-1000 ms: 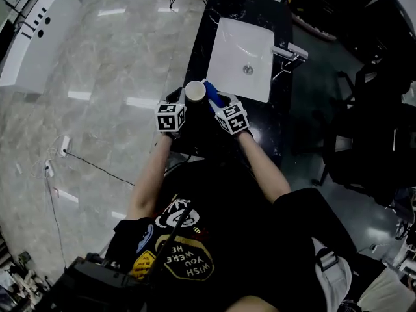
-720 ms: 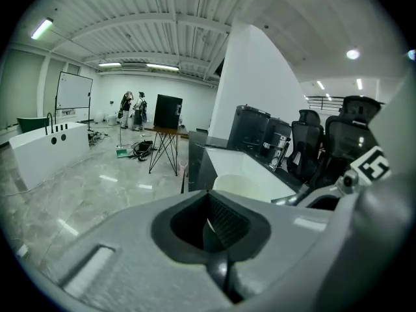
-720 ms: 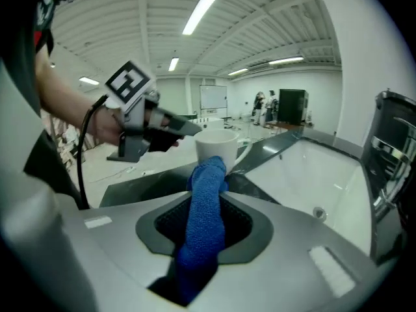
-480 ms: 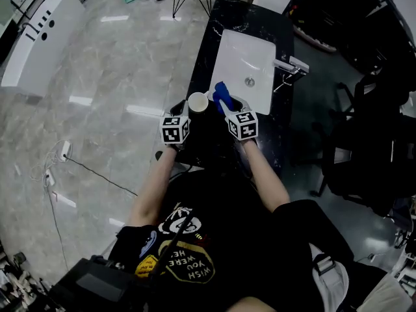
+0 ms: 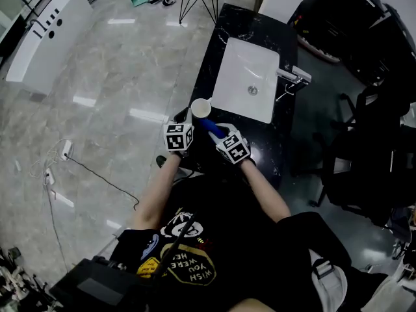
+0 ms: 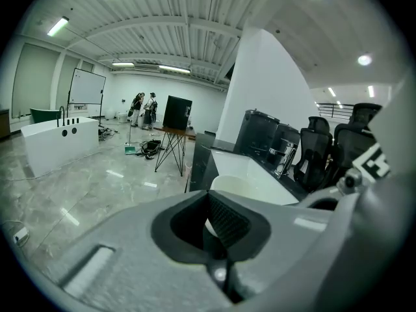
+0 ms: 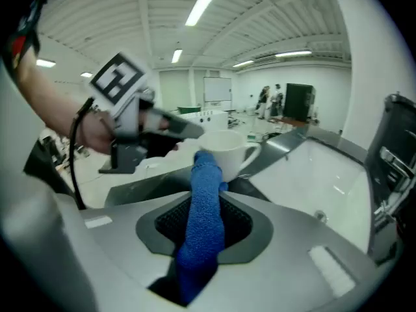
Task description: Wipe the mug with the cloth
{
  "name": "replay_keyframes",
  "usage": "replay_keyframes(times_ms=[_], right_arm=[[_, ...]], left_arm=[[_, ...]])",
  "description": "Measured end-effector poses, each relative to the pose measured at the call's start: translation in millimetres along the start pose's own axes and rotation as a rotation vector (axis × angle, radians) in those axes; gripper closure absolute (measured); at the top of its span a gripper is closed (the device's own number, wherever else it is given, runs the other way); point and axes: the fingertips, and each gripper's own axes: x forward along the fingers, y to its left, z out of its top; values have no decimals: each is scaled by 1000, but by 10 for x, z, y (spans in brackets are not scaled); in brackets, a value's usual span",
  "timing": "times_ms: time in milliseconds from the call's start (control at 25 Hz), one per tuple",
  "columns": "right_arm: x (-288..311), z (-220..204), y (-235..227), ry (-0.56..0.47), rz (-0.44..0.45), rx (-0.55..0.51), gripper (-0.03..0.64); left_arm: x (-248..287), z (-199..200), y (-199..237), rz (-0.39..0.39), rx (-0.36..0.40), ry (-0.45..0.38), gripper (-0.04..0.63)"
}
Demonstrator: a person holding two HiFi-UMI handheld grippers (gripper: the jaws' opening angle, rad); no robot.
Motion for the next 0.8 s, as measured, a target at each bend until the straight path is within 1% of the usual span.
replay_keyframes(times_ms=[120, 160, 200, 240, 280, 320, 400, 480, 520, 560, 600, 640, 760, 800], right_arm=[[-142, 258, -632, -89, -172, 135, 520], [-164, 329, -756, -113, -209, 165, 522], [-159, 383, -805, -128, -221, 180, 520], [-127, 414, -767, -130, -205, 174, 520], [-76, 416, -641, -116, -162, 146, 520], [-21, 387, -445, -90, -99, 100, 520], [60, 238, 51, -18, 58, -5, 520], [108, -1, 469, 52, 214, -74, 522], [115, -110, 556, 78, 254, -86, 522], [103, -172, 536, 87, 253, -78, 523], [73, -168, 415, 75, 214, -48, 523], [23, -97, 215, 40, 148, 0, 523], [-211, 323, -559, -138, -102, 179, 525], [-273, 438, -745, -183, -161, 216, 525]], left_arm=[[-10, 28, -1, 1, -6, -7, 594], [-13, 40, 0, 2, -9, -10, 594], [-16, 50, -1, 5, -12, -11, 594], [-18, 54, -2, 7, -18, -11, 594], [-20, 50, -5, 10, -29, -11, 594], [-23, 38, -8, 13, -42, -11, 594], [-36, 0, -8, 20, -65, -11, 594], [-38, -33, 1, 22, -78, -8, 594], [-35, -46, 4, 19, -81, -6, 594], [-34, -58, 4, 15, -83, -3, 594], [-39, -66, 3, 12, -84, -2, 594], [-48, -68, 2, 9, -84, -2, 594], [-64, -39, -3, 5, -84, -8, 594], [-62, -27, -13, 2, -83, -9, 594]])
